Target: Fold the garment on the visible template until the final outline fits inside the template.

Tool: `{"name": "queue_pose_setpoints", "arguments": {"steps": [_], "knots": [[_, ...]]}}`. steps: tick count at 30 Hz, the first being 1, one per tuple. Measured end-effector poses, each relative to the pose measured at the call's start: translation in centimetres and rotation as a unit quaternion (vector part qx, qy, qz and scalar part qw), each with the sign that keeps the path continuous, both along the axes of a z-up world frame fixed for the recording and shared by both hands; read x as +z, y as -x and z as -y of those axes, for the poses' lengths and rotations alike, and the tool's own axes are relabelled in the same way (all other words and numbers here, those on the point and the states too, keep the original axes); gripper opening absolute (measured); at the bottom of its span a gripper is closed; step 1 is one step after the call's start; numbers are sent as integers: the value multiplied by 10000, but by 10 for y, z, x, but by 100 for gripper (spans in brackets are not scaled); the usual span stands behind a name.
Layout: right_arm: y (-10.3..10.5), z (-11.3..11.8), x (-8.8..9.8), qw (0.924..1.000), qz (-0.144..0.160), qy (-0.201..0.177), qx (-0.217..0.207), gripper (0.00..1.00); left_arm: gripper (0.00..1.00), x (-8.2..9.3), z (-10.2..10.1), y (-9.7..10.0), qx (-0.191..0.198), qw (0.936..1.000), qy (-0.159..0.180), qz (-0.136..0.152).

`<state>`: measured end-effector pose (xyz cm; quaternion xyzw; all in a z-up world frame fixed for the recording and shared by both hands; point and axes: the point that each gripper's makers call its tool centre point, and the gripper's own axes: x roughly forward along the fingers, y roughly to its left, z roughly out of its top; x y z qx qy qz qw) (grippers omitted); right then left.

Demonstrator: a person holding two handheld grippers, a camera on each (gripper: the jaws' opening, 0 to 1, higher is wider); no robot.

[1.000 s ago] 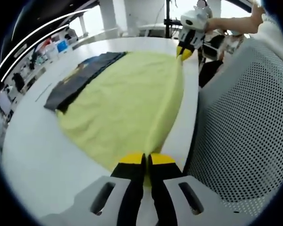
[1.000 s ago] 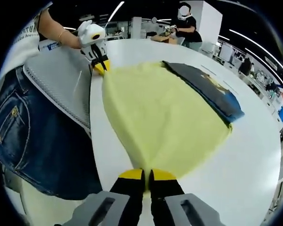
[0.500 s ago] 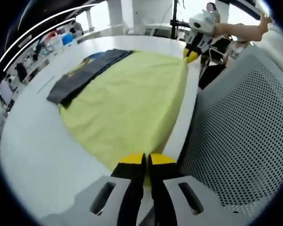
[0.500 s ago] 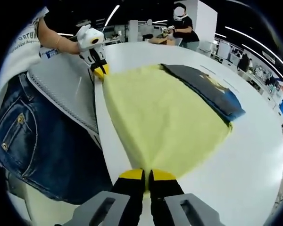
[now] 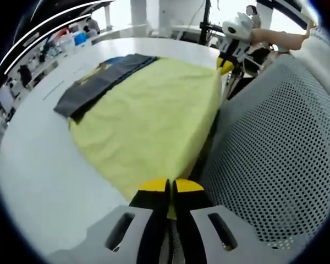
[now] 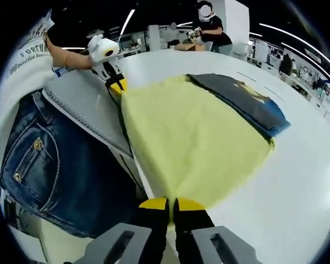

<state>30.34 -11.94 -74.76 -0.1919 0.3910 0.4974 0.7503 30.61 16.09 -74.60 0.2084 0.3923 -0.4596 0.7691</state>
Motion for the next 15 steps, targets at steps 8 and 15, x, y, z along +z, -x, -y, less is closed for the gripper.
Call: {"name": "queue_pose_setpoints", "arguments": {"steps": [8,15], "knots": [[13,-3,3,9997,-242,-82,53,0,0,9,-2,13,-23,9997,-100,-218],[19,-4,6,9994,-290,-46,162,0,0,11,-2,21,-199,9991,-174,-334]]}}
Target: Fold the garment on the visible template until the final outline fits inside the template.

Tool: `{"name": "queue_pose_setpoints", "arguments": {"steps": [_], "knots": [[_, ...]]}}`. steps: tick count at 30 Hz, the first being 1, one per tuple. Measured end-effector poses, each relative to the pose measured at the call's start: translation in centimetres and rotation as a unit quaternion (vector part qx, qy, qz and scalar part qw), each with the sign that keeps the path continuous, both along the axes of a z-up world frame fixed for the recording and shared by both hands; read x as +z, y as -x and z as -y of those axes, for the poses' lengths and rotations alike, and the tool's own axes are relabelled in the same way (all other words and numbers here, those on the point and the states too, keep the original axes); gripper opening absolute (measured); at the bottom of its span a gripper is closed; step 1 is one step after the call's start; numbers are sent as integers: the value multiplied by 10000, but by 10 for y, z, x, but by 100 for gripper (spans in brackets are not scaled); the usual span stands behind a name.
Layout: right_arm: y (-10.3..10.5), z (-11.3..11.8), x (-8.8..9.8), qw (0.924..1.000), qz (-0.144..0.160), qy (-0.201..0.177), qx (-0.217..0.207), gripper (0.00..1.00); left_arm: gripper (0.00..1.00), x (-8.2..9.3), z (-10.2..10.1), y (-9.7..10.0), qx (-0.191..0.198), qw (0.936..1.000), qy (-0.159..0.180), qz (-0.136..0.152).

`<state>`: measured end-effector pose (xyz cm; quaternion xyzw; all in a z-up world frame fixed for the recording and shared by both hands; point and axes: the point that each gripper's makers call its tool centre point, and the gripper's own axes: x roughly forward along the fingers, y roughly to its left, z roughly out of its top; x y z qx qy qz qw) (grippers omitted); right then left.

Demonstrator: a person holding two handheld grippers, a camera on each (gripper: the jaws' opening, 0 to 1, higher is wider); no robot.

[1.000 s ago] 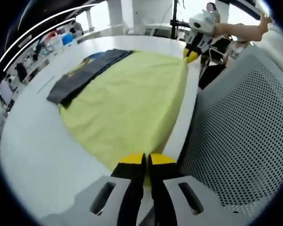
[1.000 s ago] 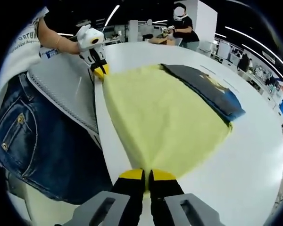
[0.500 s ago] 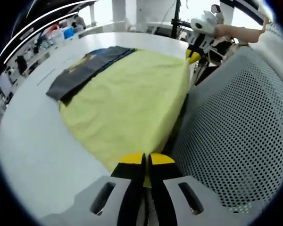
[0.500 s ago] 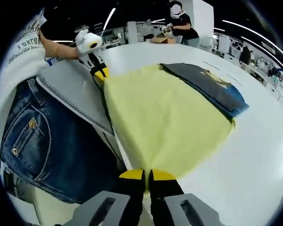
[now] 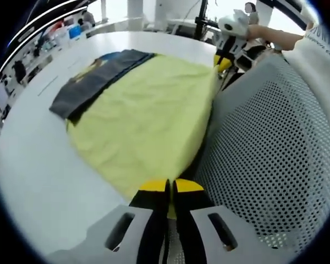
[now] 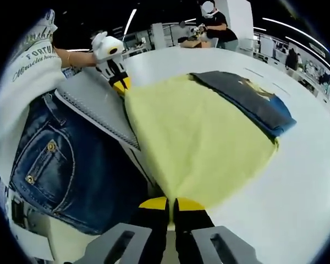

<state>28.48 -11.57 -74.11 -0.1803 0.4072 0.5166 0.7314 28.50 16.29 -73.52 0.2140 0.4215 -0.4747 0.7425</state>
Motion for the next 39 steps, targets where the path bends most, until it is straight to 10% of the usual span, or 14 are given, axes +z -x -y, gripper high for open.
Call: {"name": "queue_pose_setpoints", "arguments": {"steps": [39], "knots": [[-78,2,53,9931,1163,19,-160,0,0,58,3,-76,-31,9973,-66,727]]}}
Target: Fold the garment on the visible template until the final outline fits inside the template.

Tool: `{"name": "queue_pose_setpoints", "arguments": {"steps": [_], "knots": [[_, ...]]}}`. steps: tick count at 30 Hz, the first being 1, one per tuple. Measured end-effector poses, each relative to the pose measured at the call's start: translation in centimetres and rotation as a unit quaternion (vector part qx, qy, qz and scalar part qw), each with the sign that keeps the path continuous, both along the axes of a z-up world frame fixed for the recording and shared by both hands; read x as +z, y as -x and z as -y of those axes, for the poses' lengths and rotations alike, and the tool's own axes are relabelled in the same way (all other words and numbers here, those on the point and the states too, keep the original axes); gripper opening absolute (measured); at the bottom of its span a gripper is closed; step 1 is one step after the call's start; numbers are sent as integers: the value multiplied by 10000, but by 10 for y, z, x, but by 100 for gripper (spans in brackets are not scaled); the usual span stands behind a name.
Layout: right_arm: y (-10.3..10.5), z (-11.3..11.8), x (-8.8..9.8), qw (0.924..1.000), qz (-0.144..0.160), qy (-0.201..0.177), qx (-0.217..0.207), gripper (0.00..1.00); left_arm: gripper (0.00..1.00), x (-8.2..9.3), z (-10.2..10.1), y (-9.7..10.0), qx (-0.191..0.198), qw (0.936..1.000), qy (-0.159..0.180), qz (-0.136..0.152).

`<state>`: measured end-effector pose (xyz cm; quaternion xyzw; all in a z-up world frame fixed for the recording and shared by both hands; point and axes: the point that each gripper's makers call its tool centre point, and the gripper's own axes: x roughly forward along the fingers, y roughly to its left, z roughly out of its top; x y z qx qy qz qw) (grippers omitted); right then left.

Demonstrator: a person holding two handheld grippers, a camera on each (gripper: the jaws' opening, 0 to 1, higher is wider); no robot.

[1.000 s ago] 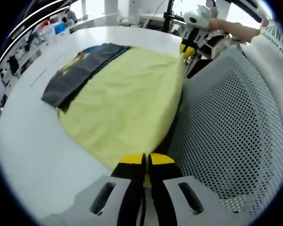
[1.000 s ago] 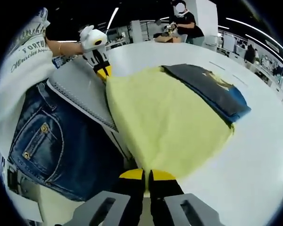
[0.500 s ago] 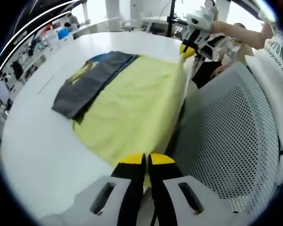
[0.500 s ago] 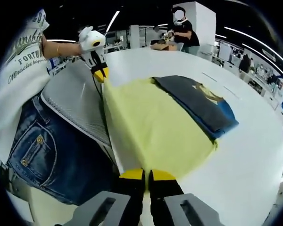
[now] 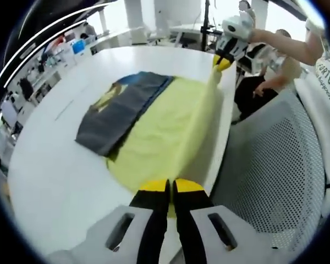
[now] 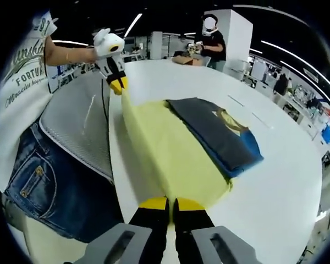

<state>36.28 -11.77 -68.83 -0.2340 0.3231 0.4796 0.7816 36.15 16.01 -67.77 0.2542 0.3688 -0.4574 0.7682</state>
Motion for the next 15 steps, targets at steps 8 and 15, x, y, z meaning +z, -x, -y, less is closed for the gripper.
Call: {"name": "queue_pose_setpoints", "arguments": {"steps": [8,15], "knots": [[-17,1,7,9998,190,27,-35,0,0,9,1,-20,42,9997,15,230],[-34,2,16,9990,416,144,-12,0,0,16,1,-39,74,9988,75,472]]}}
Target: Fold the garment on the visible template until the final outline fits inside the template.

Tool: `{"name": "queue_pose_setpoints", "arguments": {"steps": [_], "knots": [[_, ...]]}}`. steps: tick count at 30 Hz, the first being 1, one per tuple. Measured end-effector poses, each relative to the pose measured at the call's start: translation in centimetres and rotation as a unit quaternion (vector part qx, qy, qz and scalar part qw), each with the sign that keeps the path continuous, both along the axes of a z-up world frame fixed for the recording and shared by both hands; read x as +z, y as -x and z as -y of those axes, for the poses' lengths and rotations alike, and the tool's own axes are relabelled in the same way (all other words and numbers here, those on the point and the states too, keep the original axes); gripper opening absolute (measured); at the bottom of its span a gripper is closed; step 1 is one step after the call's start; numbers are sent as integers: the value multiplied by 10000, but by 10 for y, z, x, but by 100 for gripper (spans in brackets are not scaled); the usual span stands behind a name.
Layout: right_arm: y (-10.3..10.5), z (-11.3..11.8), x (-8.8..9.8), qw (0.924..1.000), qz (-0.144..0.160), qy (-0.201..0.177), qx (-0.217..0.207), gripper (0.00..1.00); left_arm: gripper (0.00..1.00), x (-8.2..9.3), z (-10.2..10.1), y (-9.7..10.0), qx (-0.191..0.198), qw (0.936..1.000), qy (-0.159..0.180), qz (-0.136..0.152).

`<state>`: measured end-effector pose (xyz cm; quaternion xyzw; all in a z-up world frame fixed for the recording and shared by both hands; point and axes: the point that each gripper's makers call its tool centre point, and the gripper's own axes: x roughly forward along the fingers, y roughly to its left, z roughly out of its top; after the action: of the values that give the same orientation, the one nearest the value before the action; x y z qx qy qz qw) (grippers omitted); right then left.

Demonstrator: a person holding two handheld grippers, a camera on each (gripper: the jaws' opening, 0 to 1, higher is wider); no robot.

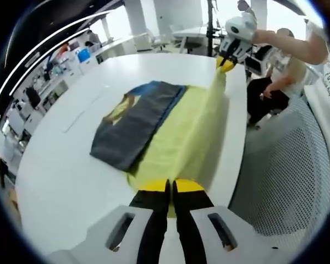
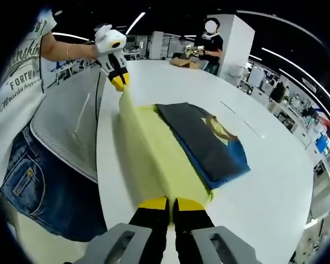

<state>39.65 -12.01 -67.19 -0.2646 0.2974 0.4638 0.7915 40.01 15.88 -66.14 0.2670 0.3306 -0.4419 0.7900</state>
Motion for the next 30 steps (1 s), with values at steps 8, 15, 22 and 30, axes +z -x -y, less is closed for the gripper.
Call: {"name": "queue_pose_setpoints", "arguments": {"steps": [8,15,22,30], "knots": [[-22,1,12,9994,336,117,-50,0,0,14,0,-22,154,9993,151,314],[-41,0,17,9982,562,192,-79,0,0,18,-1,-42,153,9979,-52,629],[-63,0,24,9966,763,267,-154,0,0,24,-3,-60,158,9965,-108,817],[-80,-1,30,9945,956,319,-273,0,0,33,-4,-79,284,9946,-34,996]]}}
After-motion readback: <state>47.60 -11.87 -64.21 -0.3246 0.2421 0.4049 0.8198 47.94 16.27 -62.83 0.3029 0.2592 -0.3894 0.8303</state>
